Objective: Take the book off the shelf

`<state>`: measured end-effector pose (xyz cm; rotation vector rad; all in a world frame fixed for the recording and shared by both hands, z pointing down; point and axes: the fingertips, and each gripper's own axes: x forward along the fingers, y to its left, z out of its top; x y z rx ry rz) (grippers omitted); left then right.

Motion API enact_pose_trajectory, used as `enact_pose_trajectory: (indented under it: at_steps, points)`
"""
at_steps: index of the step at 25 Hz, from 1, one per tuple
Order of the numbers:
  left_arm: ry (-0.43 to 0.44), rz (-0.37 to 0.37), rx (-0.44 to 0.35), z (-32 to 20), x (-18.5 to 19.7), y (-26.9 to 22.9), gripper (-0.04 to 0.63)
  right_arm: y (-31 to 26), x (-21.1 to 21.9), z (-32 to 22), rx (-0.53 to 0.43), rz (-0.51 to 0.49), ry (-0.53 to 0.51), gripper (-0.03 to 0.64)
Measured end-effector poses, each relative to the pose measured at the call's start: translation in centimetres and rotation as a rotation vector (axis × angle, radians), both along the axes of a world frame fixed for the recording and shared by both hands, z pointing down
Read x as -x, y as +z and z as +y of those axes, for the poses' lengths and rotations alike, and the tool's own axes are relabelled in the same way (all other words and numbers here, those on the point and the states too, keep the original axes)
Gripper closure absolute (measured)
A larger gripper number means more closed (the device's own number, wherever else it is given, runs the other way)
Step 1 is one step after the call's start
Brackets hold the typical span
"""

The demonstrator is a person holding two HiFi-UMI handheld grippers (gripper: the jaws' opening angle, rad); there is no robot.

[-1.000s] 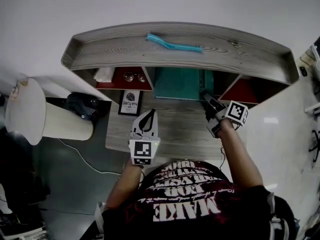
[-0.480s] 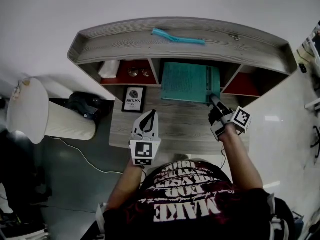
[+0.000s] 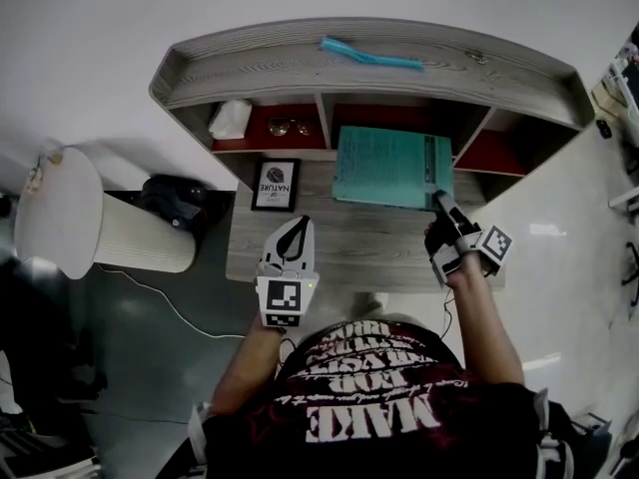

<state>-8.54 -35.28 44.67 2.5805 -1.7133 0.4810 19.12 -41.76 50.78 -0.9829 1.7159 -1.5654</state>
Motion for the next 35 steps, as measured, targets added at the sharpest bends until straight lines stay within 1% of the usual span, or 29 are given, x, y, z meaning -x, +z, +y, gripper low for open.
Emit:
enact_pose_trajectory:
  at_steps: [4, 11, 16, 23, 27, 31, 33, 35]
  points:
    - [0.007, 0.003, 0.009, 1.0, 0.9, 0.4, 0.597, 0.1, 0.4, 1.8, 0.009, -0.021, 0.022, 0.436]
    - [0.04, 0.006, 0.013, 2.5, 1.2, 0.6, 0.597, 0.0, 1.1, 4.7, 0.02, -0.05, 0.045, 0.436]
    - [0.047, 0.003, 0.027, 3.4, 2.0, 1.2, 0.597, 1.3, 1.5, 6.2, 0.054, -0.027, 0.049, 0.438]
    - [0.023, 0.004, 0.074, 5.3, 3.9, 3.2, 0.597, 7.2, 2.3, 8.6, 0.163, 0.014, 0.044, 0.439]
    - [0.011, 0.009, 0.084, 5.5, 4.5, 3.9, 0.595, 10.7, 2.1, 8.9, 0.197, 0.064, 0.042, 0.439]
    - [0.0, 0.024, 0.097, 5.8, 4.6, 4.5, 0.595, 14.8, 1.4, 9.2, 0.227, 0.107, 0.078, 0.439]
    - [-0.003, 0.033, 0.097, 5.9, 4.6, 4.6, 0.597, 17.0, 1.0, 9.2, 0.253, 0.14, 0.099, 0.439]
    - [-0.002, 0.033, 0.094, 6.0, 4.6, 4.4, 0.597, 19.0, 0.8, 9.3, 0.281, 0.152, 0.116, 0.439]
